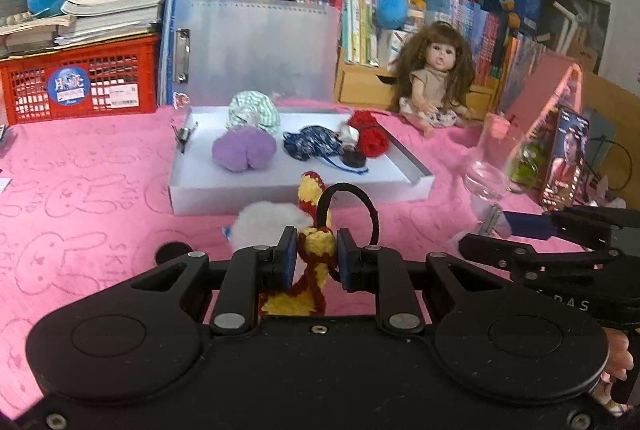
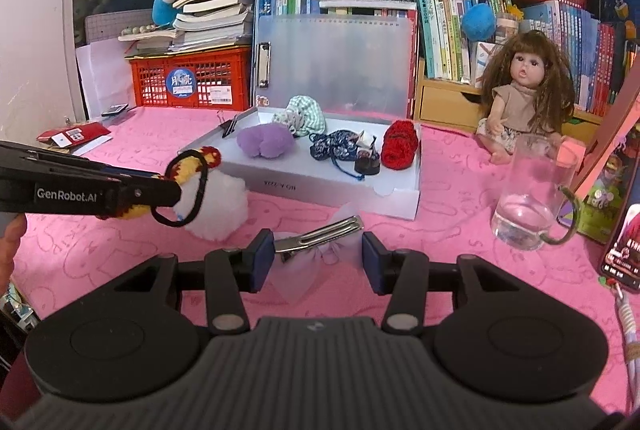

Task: Organize objects
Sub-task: 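Carry the knitted strap and hair clip toward the white tray with both tools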

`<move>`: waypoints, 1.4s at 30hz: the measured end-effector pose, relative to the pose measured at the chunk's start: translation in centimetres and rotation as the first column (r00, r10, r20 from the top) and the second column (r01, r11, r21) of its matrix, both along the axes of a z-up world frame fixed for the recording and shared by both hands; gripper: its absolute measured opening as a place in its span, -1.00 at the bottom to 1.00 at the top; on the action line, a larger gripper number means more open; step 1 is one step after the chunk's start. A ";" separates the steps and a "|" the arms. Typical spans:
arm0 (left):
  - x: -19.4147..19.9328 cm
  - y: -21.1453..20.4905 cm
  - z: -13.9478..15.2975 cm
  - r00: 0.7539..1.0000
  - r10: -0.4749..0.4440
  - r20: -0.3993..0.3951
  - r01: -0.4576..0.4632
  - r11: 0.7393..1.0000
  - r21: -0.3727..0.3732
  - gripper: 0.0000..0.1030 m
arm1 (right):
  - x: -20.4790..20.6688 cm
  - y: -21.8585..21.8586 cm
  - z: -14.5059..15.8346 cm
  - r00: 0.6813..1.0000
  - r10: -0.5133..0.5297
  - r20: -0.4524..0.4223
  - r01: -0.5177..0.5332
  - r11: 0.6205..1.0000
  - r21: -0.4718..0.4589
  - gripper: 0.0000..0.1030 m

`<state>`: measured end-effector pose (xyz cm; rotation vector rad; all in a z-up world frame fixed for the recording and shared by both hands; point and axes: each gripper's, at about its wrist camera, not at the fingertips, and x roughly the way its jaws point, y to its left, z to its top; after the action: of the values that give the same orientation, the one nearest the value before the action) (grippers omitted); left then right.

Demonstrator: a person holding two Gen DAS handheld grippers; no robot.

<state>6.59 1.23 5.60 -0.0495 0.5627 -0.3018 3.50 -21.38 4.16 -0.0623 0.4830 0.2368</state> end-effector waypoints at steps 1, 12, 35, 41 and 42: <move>0.2 0.1 0.2 1.000 0.006 0.002 -0.006 1.000 -0.004 -0.62 | 0.2 0.0 0.1 1.000 -0.002 0.003 0.002 1.000 -0.001 0.03; 2.0 1.5 1.8 0.997 0.061 0.042 -0.060 0.998 -0.020 -0.62 | 2.0 -0.4 1.7 0.999 -0.023 0.027 0.023 1.000 0.015 0.03; 7.7 1.4 2.5 0.993 0.112 0.035 -0.110 0.991 -0.073 -0.62 | 7.3 -1.1 3.6 0.997 -0.055 0.046 0.054 0.998 0.021 0.03; 9.5 1.7 3.0 0.995 0.091 0.043 -0.086 0.990 -0.109 -0.62 | 8.4 -1.1 4.1 0.996 -0.061 0.060 0.060 0.998 0.012 0.03; 9.9 1.8 3.1 0.995 0.091 0.045 -0.085 0.990 -0.110 -0.62 | 8.7 -1.0 4.1 0.996 -0.061 0.060 0.060 0.998 0.010 0.03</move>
<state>16.47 3.00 8.74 -0.1701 0.4930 -0.2467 12.25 -22.42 8.29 -0.0467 0.4234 0.1772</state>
